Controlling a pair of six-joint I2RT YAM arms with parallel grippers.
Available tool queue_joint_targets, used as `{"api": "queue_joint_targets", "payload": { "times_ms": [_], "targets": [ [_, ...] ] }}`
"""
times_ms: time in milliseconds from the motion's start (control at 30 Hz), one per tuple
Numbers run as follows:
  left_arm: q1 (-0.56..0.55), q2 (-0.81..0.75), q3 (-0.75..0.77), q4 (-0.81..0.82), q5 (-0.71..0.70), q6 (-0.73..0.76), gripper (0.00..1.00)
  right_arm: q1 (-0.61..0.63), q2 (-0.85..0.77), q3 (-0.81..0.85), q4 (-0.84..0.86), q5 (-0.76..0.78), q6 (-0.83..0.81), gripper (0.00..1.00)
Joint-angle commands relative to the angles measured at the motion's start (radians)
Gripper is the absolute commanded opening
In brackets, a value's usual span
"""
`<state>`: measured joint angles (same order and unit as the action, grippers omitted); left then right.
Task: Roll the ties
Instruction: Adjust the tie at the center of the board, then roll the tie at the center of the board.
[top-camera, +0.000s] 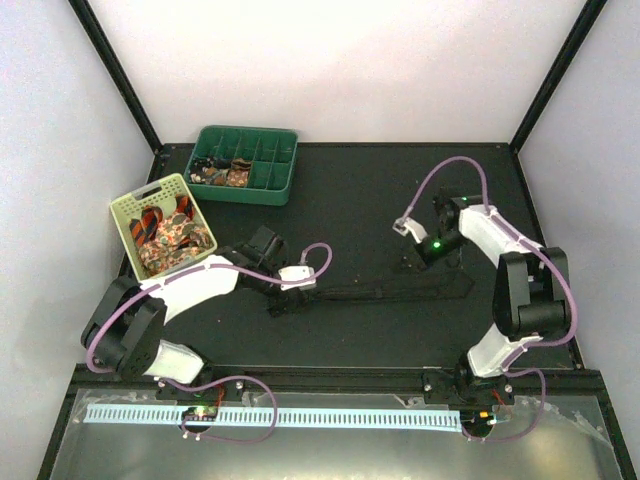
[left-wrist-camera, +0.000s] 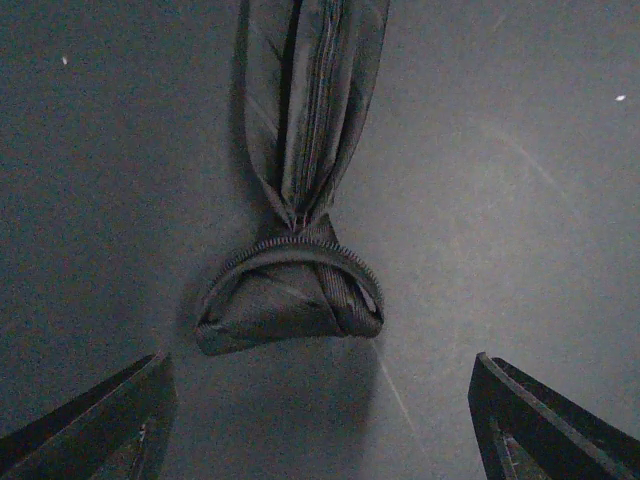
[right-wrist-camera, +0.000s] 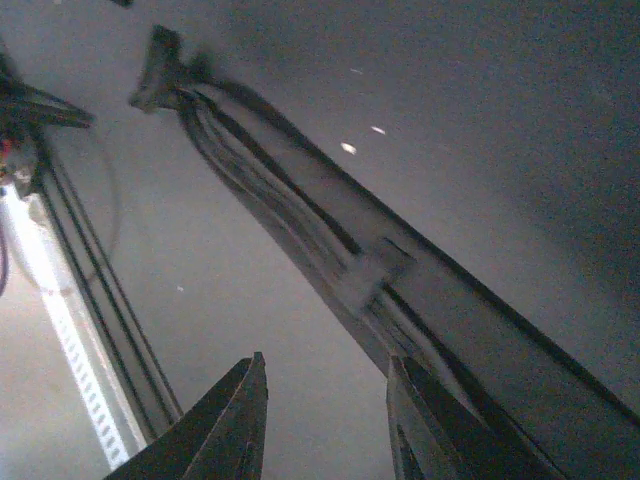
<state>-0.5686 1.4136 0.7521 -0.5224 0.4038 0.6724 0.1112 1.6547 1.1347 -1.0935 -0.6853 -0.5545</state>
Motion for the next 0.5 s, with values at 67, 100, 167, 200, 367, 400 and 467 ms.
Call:
{"api": "queue_joint_targets", "payload": {
  "times_ms": [67, 100, 167, 200, 367, 400, 467],
  "targets": [
    [0.005, -0.009, -0.034, 0.072, -0.055, 0.062, 0.82, 0.177, 0.044, -0.038, 0.199, -0.145, 0.215, 0.32],
    [0.005, -0.006, -0.038, 0.073, -0.060, 0.068, 0.82, 0.205, 0.056, -0.041, 0.226, -0.159, 0.241, 0.32],
    [0.005, -0.004, -0.042, 0.070, -0.067, 0.080, 0.82, 0.265, 0.086, -0.043, 0.278, -0.181, 0.278, 0.31],
    [0.005, -0.005, -0.042, 0.067, -0.071, 0.087, 0.82, 0.294, 0.102, -0.040, 0.299, -0.187, 0.290, 0.31],
    [0.005, 0.002, -0.049, 0.076, -0.080, 0.093, 0.81, 0.423, 0.198, 0.012, 0.358, -0.212, 0.344, 0.27],
    [0.005, 0.004, -0.051, 0.079, -0.080, 0.090, 0.80, 0.439, 0.221, 0.027, 0.362, -0.225, 0.353, 0.26],
    [0.005, 0.005, -0.055, 0.085, -0.078, 0.081, 0.80, 0.467, 0.264, 0.054, 0.380, -0.229, 0.374, 0.23]
  ]
}}
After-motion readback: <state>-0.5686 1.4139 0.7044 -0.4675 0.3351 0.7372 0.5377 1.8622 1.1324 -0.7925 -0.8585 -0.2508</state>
